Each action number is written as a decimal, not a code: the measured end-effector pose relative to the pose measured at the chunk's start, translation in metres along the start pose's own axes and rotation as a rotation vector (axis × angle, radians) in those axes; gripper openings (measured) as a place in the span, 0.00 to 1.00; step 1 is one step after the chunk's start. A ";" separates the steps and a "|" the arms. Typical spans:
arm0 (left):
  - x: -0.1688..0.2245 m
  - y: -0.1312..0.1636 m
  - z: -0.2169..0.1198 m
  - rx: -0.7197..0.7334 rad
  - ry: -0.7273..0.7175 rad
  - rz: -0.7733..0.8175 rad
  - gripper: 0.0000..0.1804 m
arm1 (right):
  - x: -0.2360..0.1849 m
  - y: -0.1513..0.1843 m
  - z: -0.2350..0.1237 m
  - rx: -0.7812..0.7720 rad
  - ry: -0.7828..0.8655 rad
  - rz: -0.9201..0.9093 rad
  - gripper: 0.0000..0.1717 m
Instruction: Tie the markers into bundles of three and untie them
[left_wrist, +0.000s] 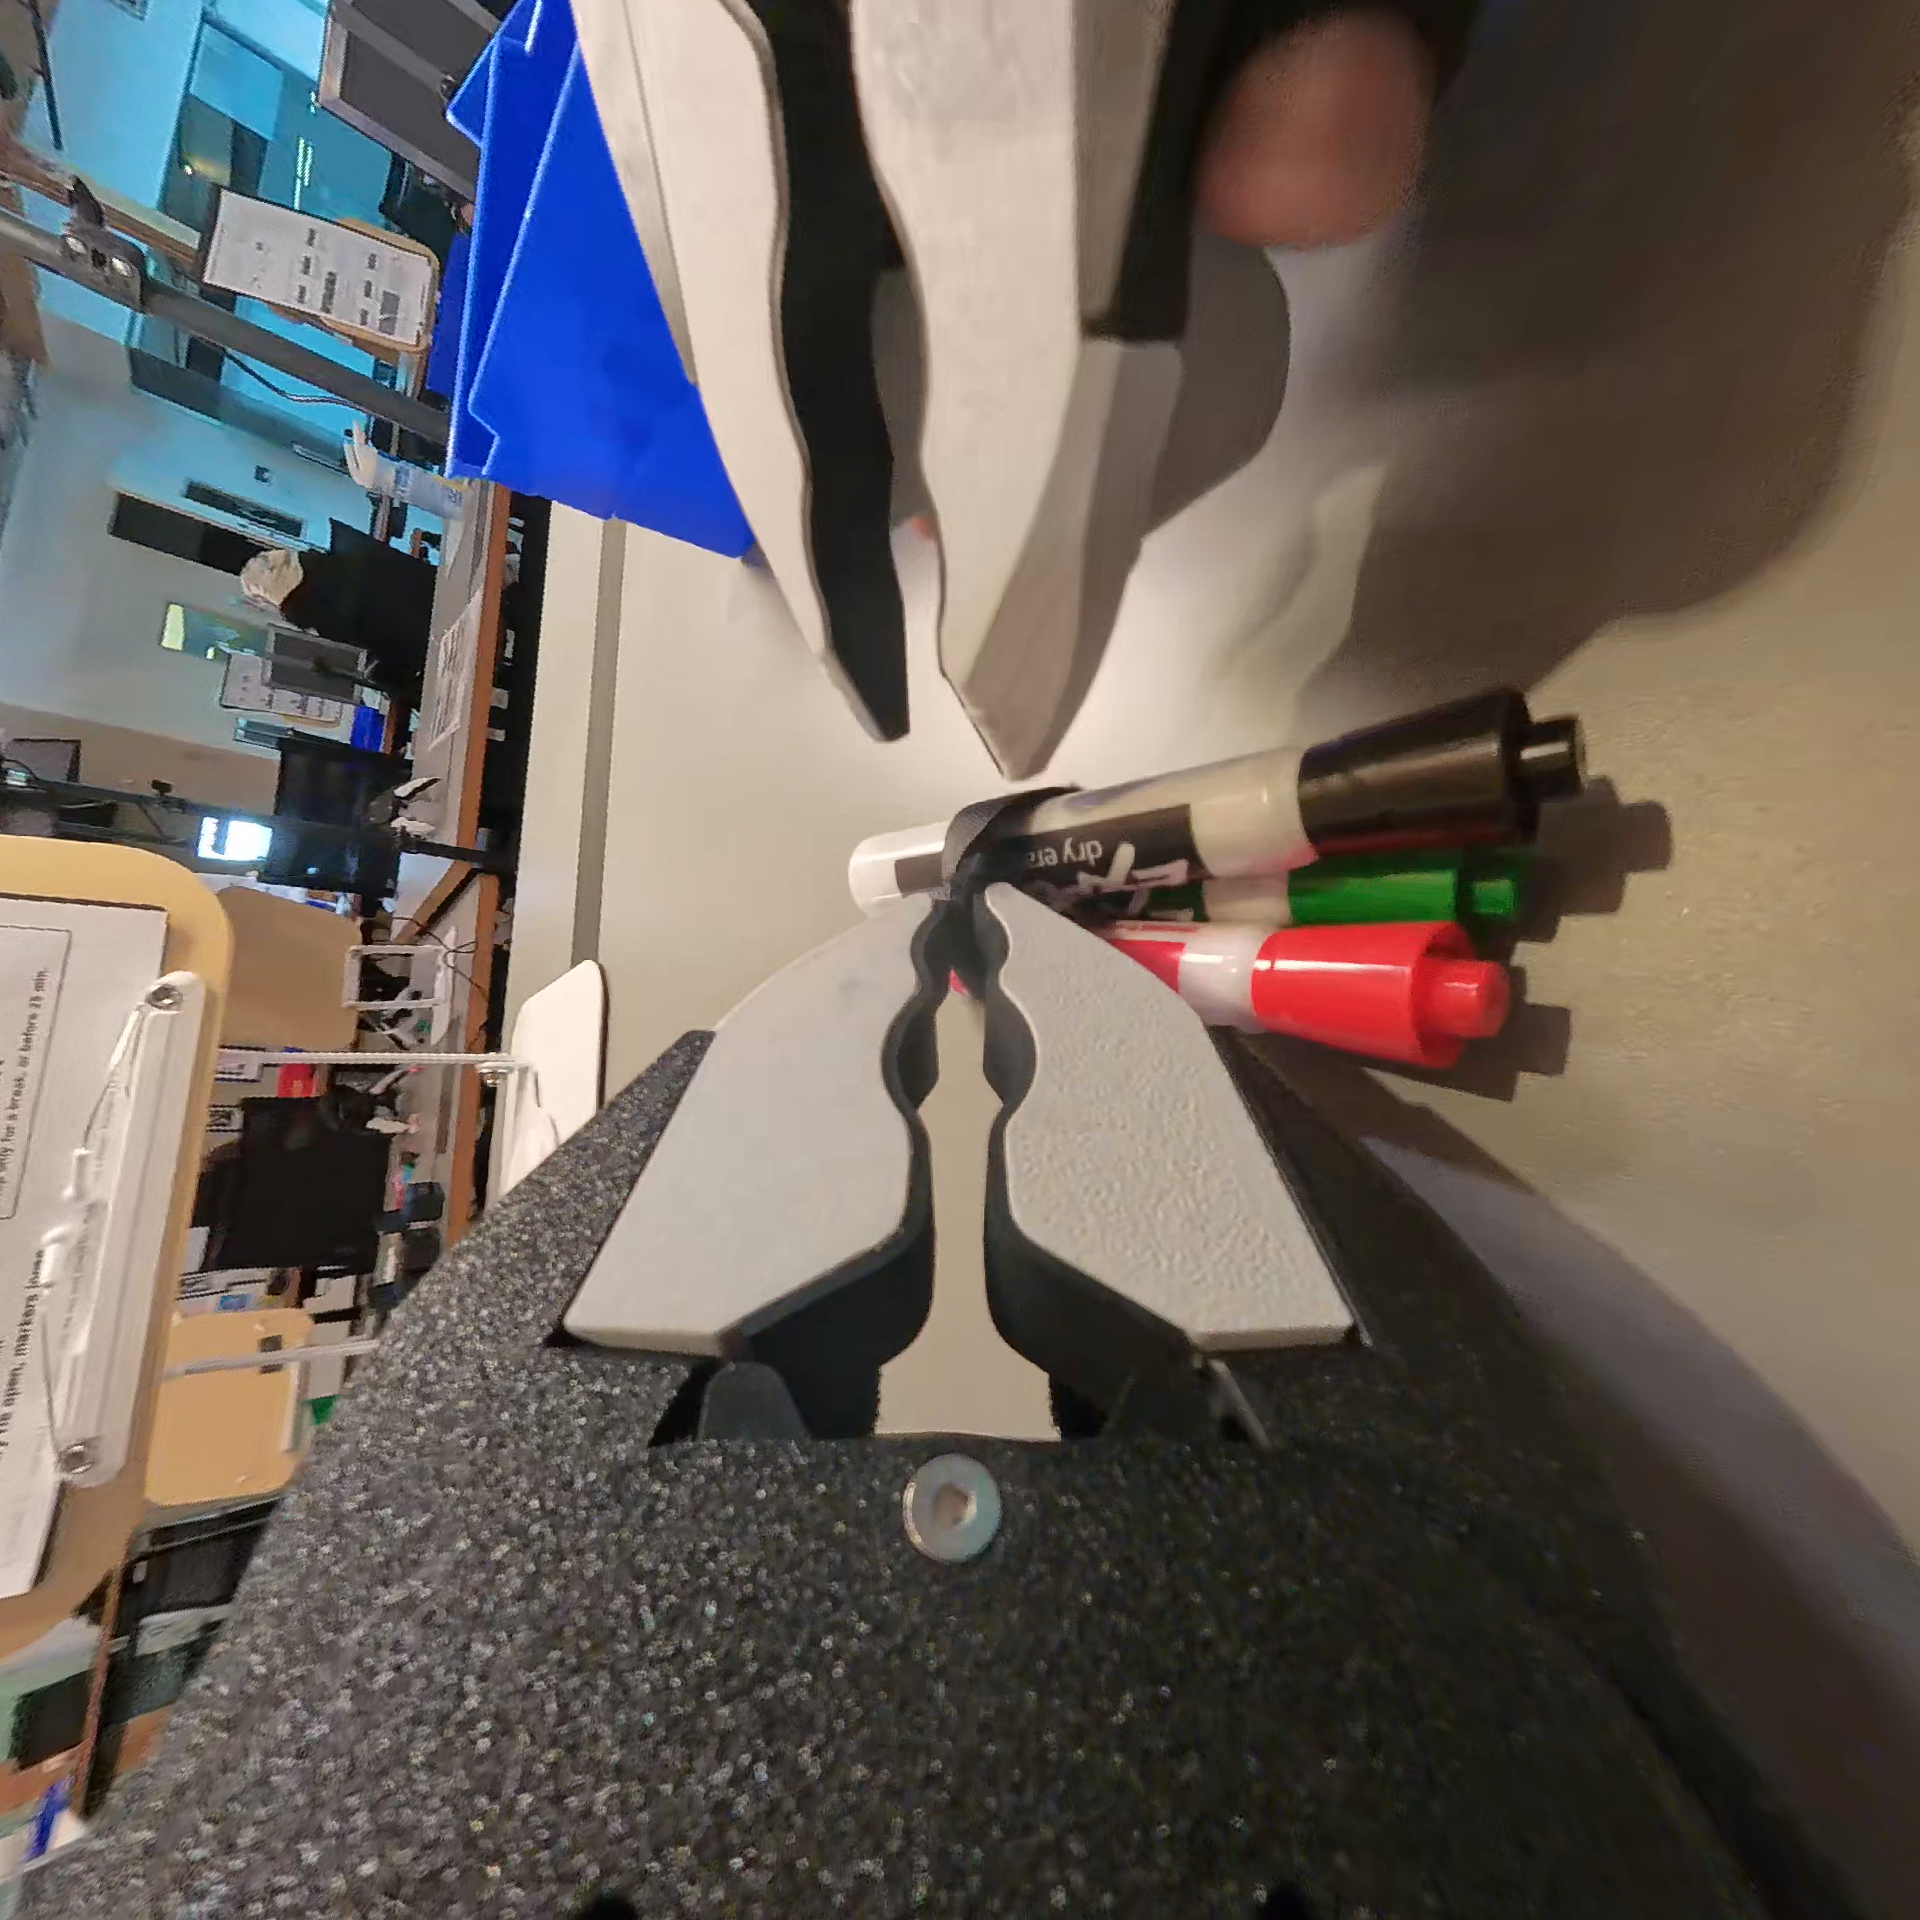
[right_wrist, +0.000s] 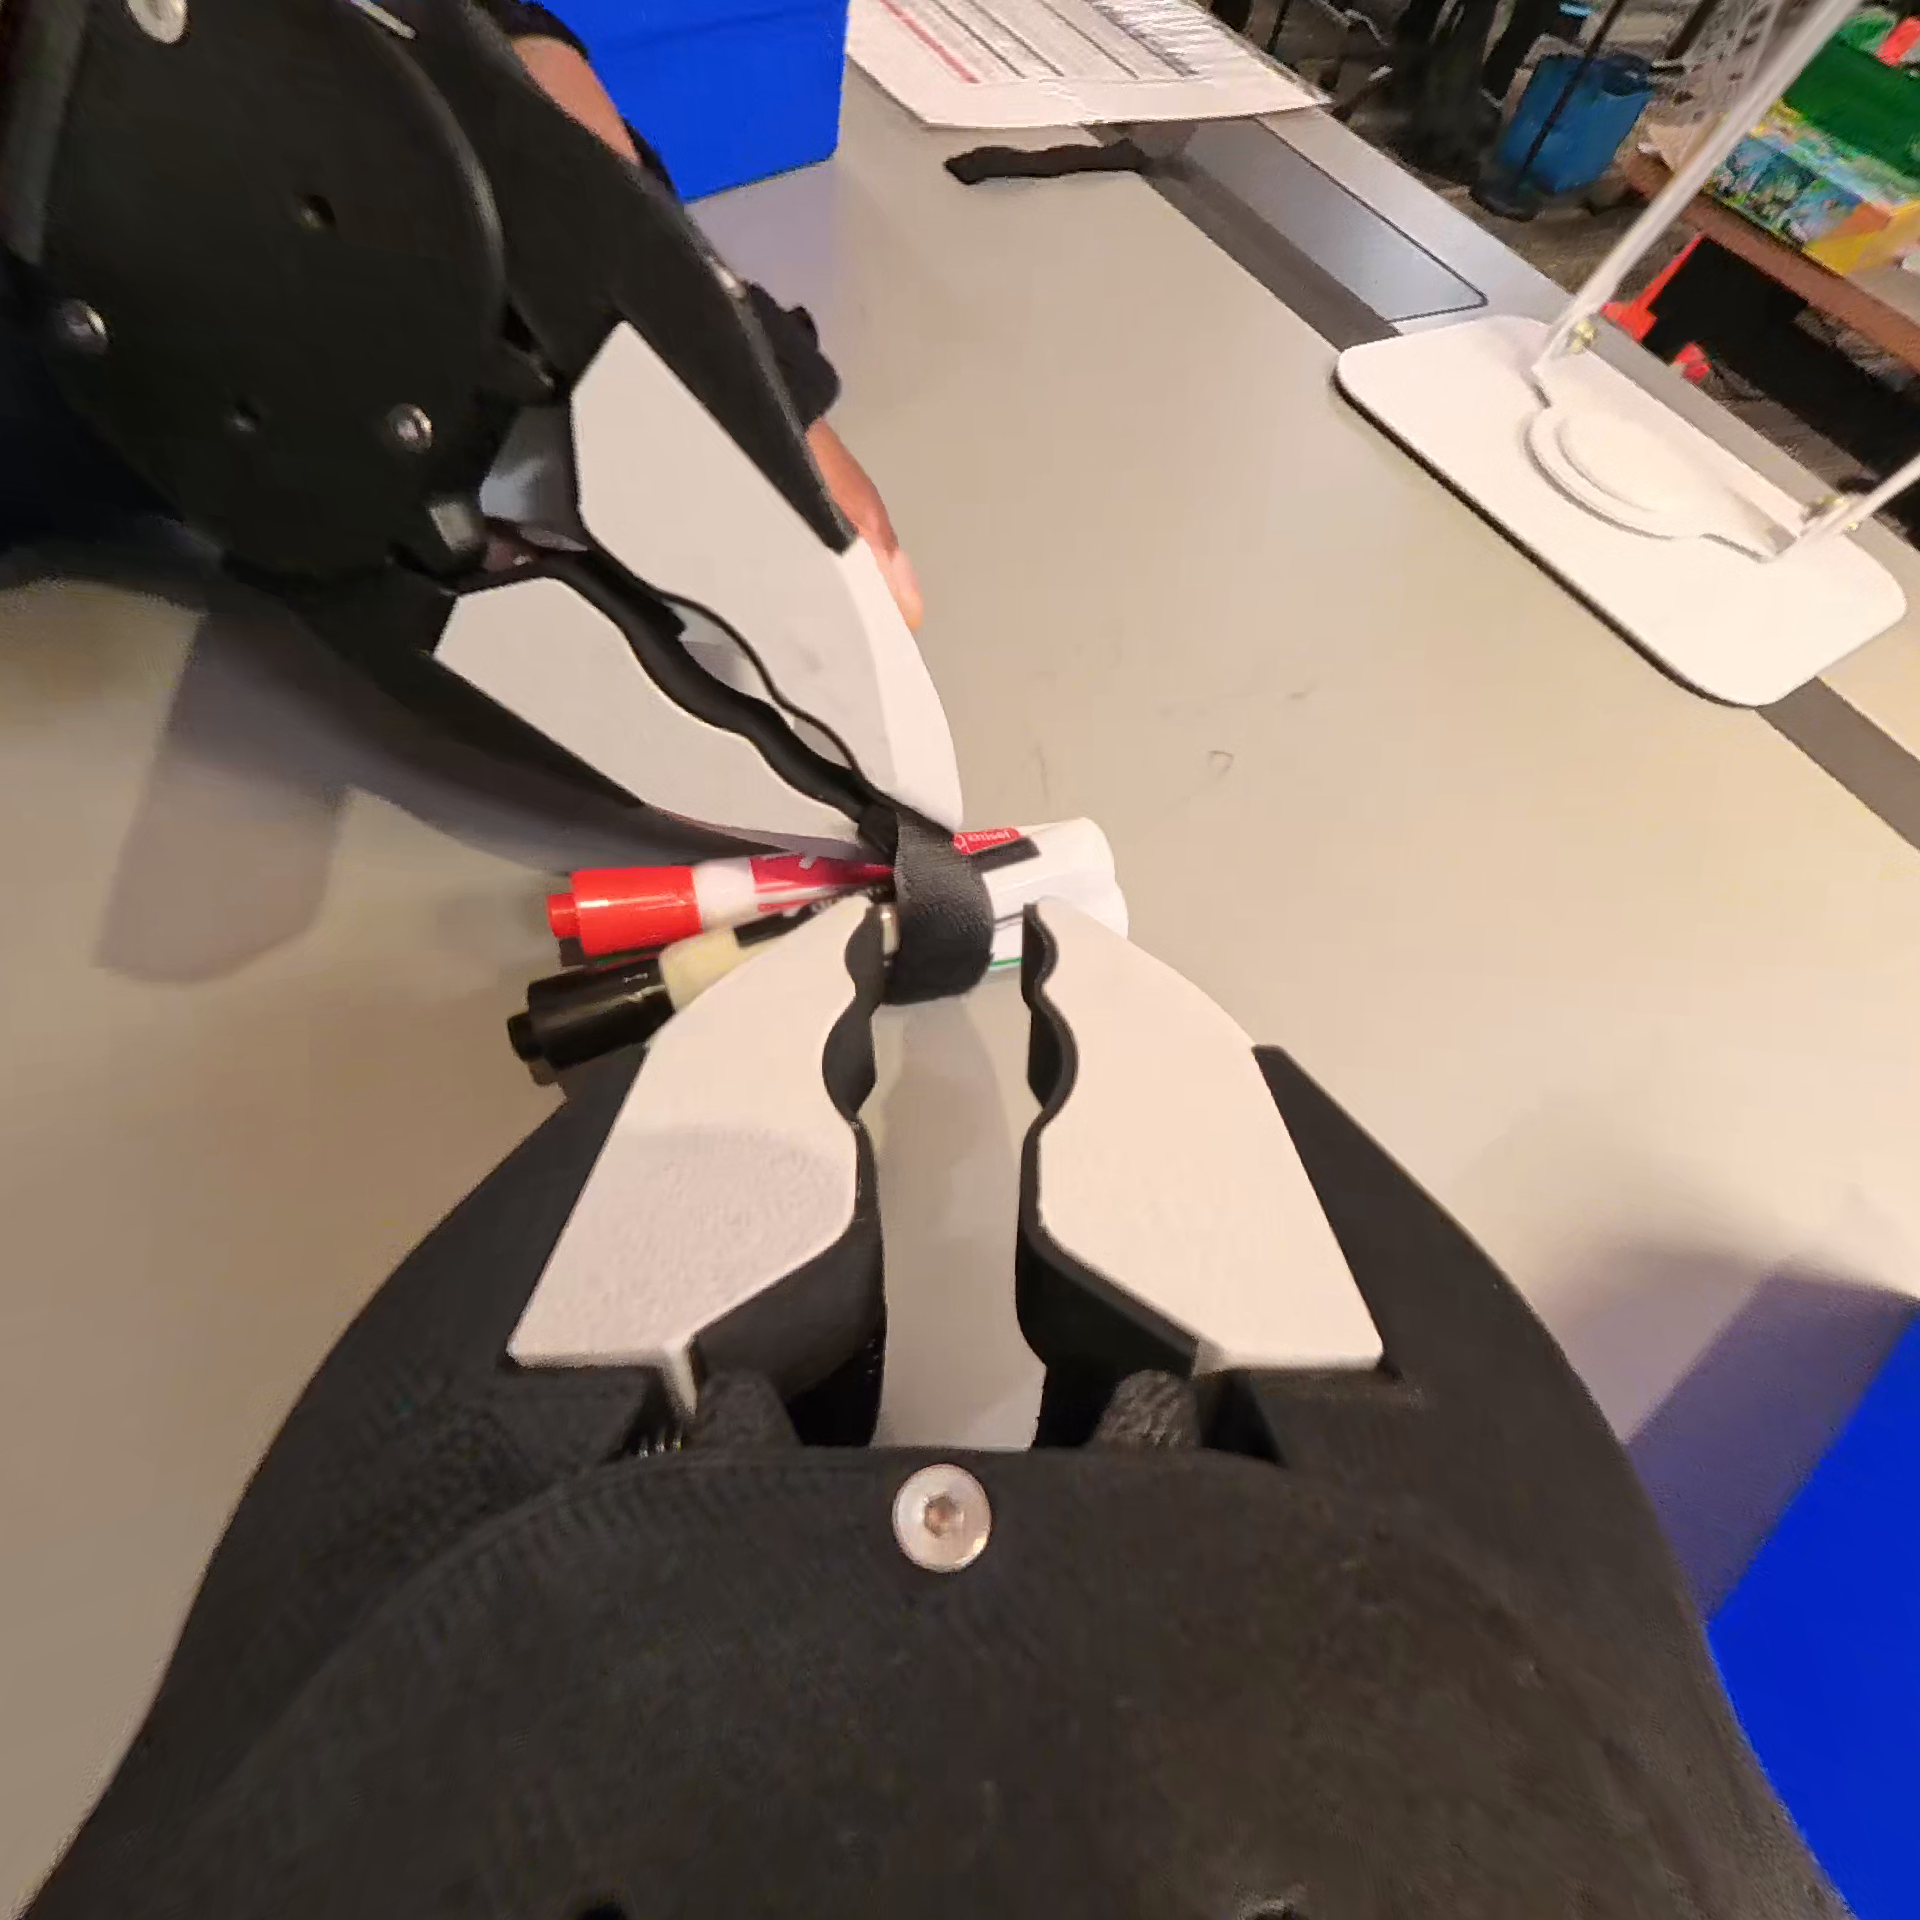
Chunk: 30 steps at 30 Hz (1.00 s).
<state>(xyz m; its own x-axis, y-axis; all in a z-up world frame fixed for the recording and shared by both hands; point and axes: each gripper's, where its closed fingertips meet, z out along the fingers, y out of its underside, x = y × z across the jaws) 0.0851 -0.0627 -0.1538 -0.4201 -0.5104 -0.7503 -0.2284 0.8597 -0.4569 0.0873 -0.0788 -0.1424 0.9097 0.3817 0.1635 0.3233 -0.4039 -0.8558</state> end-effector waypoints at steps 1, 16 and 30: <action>0.001 0.000 -0.001 0.007 0.006 -0.020 0.02 | -0.003 0.000 0.003 -0.002 -0.006 -0.015 0.14; 0.007 0.001 -0.013 0.064 0.006 0.012 0.02 | -0.017 -0.005 0.018 0.007 -0.060 -0.050 0.03; 0.017 -0.003 -0.026 0.220 0.039 -0.006 0.02 | -0.032 -0.005 0.015 0.008 -0.175 0.019 0.01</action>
<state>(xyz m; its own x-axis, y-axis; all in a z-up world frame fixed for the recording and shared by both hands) 0.0557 -0.0728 -0.1525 -0.4536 -0.5107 -0.7303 -0.0354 0.8292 -0.5579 0.0523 -0.0763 -0.1510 0.8563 0.5130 0.0599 0.3036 -0.4062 -0.8619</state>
